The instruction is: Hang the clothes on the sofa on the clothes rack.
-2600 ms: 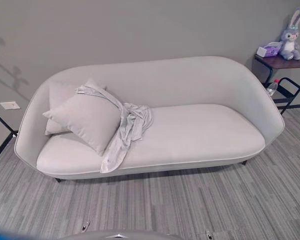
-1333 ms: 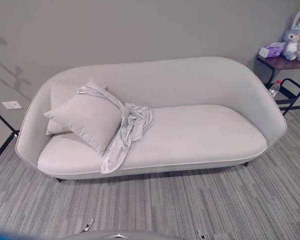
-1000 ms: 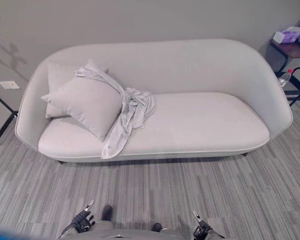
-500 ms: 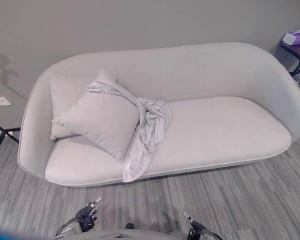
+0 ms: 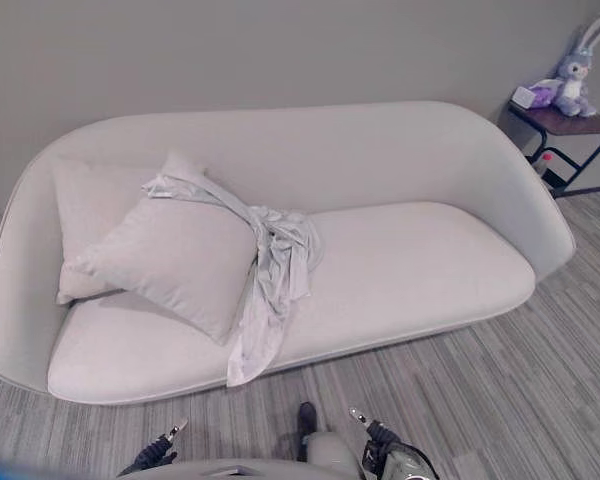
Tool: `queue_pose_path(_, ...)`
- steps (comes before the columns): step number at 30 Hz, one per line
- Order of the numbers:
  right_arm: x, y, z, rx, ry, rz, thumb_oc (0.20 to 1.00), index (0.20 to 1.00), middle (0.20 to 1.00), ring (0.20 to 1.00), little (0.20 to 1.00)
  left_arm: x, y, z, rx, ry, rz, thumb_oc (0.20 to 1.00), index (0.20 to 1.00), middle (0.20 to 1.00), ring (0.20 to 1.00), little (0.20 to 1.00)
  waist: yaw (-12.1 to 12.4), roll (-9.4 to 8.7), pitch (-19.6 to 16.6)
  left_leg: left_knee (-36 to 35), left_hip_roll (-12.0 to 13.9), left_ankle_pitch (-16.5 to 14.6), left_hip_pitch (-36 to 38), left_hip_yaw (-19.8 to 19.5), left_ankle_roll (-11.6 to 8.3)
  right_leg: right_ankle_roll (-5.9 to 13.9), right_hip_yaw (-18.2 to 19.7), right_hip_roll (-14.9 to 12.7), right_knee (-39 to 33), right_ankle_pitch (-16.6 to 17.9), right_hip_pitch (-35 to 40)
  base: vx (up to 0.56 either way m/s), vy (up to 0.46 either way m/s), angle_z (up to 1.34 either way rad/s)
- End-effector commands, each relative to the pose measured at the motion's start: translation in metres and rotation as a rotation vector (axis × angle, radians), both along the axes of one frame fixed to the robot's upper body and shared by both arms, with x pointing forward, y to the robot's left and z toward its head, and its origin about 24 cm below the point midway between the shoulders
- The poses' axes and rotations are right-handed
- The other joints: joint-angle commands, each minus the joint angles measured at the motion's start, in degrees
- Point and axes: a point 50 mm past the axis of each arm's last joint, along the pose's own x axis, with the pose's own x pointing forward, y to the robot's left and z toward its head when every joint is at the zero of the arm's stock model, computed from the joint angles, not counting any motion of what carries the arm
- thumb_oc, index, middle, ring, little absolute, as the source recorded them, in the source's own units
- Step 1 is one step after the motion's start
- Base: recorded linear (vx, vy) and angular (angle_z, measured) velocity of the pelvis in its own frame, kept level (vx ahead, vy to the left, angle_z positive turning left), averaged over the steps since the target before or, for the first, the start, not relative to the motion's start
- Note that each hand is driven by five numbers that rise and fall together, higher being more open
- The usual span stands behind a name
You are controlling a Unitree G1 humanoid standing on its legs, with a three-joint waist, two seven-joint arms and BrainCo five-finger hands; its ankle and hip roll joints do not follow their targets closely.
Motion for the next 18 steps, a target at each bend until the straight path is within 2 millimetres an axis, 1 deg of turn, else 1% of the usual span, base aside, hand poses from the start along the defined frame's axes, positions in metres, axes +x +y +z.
queue_pose_path(1,0.034,0.003,0.011,-0.057,-0.108,0.151,1.0,1.0,1.0,1.0,1.0,0.016,-0.004,0.002,0.012,-0.033,-0.056,1.0,1.0,1.0,1.0,1.0,0.08,-0.89,0.67,0.65,-0.93,-1.13,-0.03,-1.77,-0.25,1.24,1.64,1.12,-6.58,2.8,5.14,0.24,-0.145,0.23)
queue_pose_path(2,0.037,0.004,0.013,-0.077,-0.118,0.196,1.0,1.0,1.0,1.0,1.0,0.016,-0.005,0.003,0.012,-0.039,-0.052,1.0,1.0,1.0,1.0,1.0,0.35,-0.95,0.08,0.65,-0.62,-1.7,0.81,-2.02,-0.41,0.86,1.72,1.35,-6.51,2.43,5.61,0.24,-0.145,0.16)
queue_pose_path(3,0.037,0.004,0.013,-0.077,-0.117,0.197,1.0,1.0,1.0,1.0,1.0,0.016,-0.005,0.003,0.012,-0.039,-0.052,1.0,1.0,1.0,1.0,1.0,0.34,-0.92,0.11,0.65,-0.59,-1.74,0.88,-2.03,-0.42,0.85,1.71,1.38,-6.5,2.41,5.68,0.21,-0.087,0.0)
queue_pose_path(4,0.041,0.005,0.015,-0.085,-0.14,0.222,1.0,1.0,1.0,1.0,1.0,0.018,-0.006,0.003,0.013,-0.047,-0.058,1.0,1.0,1.0,1.0,1.0,0.56,-0.92,-0.21,0.75,-0.32,-2.18,1.82,-2.15,-0.52,0.53,1.43,1.54,-6.59,2.02,6.5,0.17,-0.068,0.01)
queue_pose_path(5,0.047,0.005,0.018,-0.092,-0.168,0.237,1.0,1.0,1.0,1.0,1.0,0.02,-0.006,0.004,0.014,-0.06,-0.058,1.0,1.0,1.0,1.0,1.0,0.67,-1.01,-0.32,2.71,-0.13,-3.28,1.91,-2.37,-0.72,0.24,1.04,1.43,-6.65,1.64,7.38,0.27,-0.13,0.03)
queue_pose_path(6,0.057,0.006,0.024,-0.105,-0.219,0.266,1.0,1.0,1.0,1.0,1.0,0.025,-0.008,0.005,0.01,-0.08,-0.057,1.0,1.0,1.0,1.0,1.0,0.88,-1.08,-0.31,7.01,0.11,-4.31,1.2,-2.29,-1.37,-0.3,0.45,1.49,-7.02,0.76,9.16,0.18,-0.099,0.16)
queue_pose_path(7,0.057,0.006,0.024,-0.106,-0.219,0.267,1.0,1.0,1.0,1.0,1.0,0.025,-0.008,0.005,0.009,-0.08,-0.057,1.0,1.0,1.0,1.0,1.0,0.8,-1.03,-0.24,7.39,0.16,-4.55,1.1,-2.37,-1.39,-0.31,0.34,1.51,-7.05,0.75,9.28,0.13,-0.09,0.33)
queue_pose_path(8,0.064,0.007,0.029,-0.109,-0.258,0.282,1.0,1.0,1.0,1.0,1.0,0.027,-0.009,0.005,0.008,-0.086,-0.052,1.0,1.0,1.0,1.0,1.0,0.76,-1.07,0.03,11.26,0.05,-4.12,-0.17,-2.35,-2.19,-0.76,0.08,1.58,-7.24,0.45,10.15,0.06,-0.07,0.4)
queue_pose_path(9,0.073,0.007,0.034,-0.134,-0.289,0.323,1.0,1.0,1.0,1.0,1.0,0.036,-0.013,0.008,-0.007,-0.116,-0.048,1.0,1.0,1.0,1.0,1.0,1.31,-1.44,1.28,20.01,-0.63,-1.97,-4.15,-2.77,-3.6,-1.92,-0.41,1.34,-7.43,-0.35,11.77,0.07,-0.087,0.3)
queue_pose_path(11,0.085,0.013,0.041,-0.128,-0.342,0.366,1.0,1.0,1.0,1.0,1.0,0.037,-0.015,0.008,-0.011,-0.122,-0.046,1.0,1.0,1.0,1.0,1.0,1.71,-1.77,1.95,26.3,-0.67,0.17,-7.82,-3.16,-4.36,-2.68,-0.86,1.11,-7.92,-0.98,12.89,0.07,-0.049,0.48)
queue_pose_path(12,0.09,0.015,0.046,-0.128,-0.373,0.388,1.0,1.0,1.0,1.0,1.0,0.034,-0.016,0.007,-0.013,-0.117,-0.044,1.0,1.0,1.0,1.0,1.0,1.89,-2.08,2.09,26.68,0.0,0.95,-9.03,-2.64,-4.54,-2.78,-0.81,0.69,-8.28,-1.32,13.55,0.06,-0.012,0.29)
queue_pose_path(13,0.09,0.015,0.046,-0.128,-0.373,0.388,1.0,1.0,1.0,1.0,1.0,0.034,-0.016,0.007,-0.013,-0.117,-0.044,1.0,1.0,1.0,1.0,1.0,1.88,-2.05,2.11,26.78,0.03,0.89,-9.05,-2.65,-4.55,-2.78,-0.83,0.72,-8.3,-1.32,13.59,0.16,0.025,-0.19)
queue_pose_path(14,0.091,0.015,0.047,-0.146,-0.38,0.403,1.0,1.0,1.0,1.0,1.0,0.031,-0.019,0.006,-0.025,-0.118,-0.042,1.0,1.0,1.0,1.0,1.0,2.39,-2.84,2.03,23.13,1.87,0.34,-9.8,-1.47,-4.15,-2.47,-1.04,-0.51,-9.06,-1.94,14.94,0.2,0.049,-0.14)
queue_pose_path(15,0.09,0.013,0.046,-0.157,-0.372,0.397,1.0,1.0,1.0,1.0,1.0,0.031,-0.019,0.006,-0.025,-0.123,-0.033,1.0,1.0,1.0,1.0,1.0,2.7,-3.19,1.66,20.29,2.78,-0.44,-9.77,-1.22,-3.88,-2.17,-1.04,-1.23,-9.4,-2.26,15.33,0.2,0.05,-0.01)
queue_pose_path(16,0.09,0.013,0.046,-0.157,-0.372,0.397,1.0,1.0,1.0,1.0,1.0,0.031,-0.019,0.006,-0.025,-0.123,-0.033,1.0,1.0,1.0,1.0,1.0,2.76,-3.21,1.81,20.13,2.77,-0.43,-9.49,-1.17,-3.88,-2.16,-1.0,-1.24,-9.45,-2.28,15.55,0.15,0.054,0.05)
queue_pose_path(17,0.091,0.011,0.046,-0.171,-0.369,0.393,1.0,1.0,1.0,1.0,1.0,0.031,-0.019,0.006,-0.023,-0.123,-0.029,1.0,1.0,1.0,1.0,1.0,3.1,-3.3,1.44,16.64,3.95,-0.23,-9.85,-1.59,-3.88,-1.95,-1.16,-1.8,-9.71,-2.71,15.69,0.13,0.068,0.16)
queue_pose_path(18,0.092,0.01,0.047,-0.185,-0.369,0.395,1.0,1.0,1.0,1.0,1.0,0.03,-0.017,0.006,-0.018,-0.12,-0.019,1.0,1.0,1.0,1.0,1.0,3.39,-3.01,1.35,12.3,5.69,1.9,-10.17,-2.54,-4.3,-1.91,-1.31,-2.11,-9.82,-3.31,16.04,0.25,0.186,0.19)
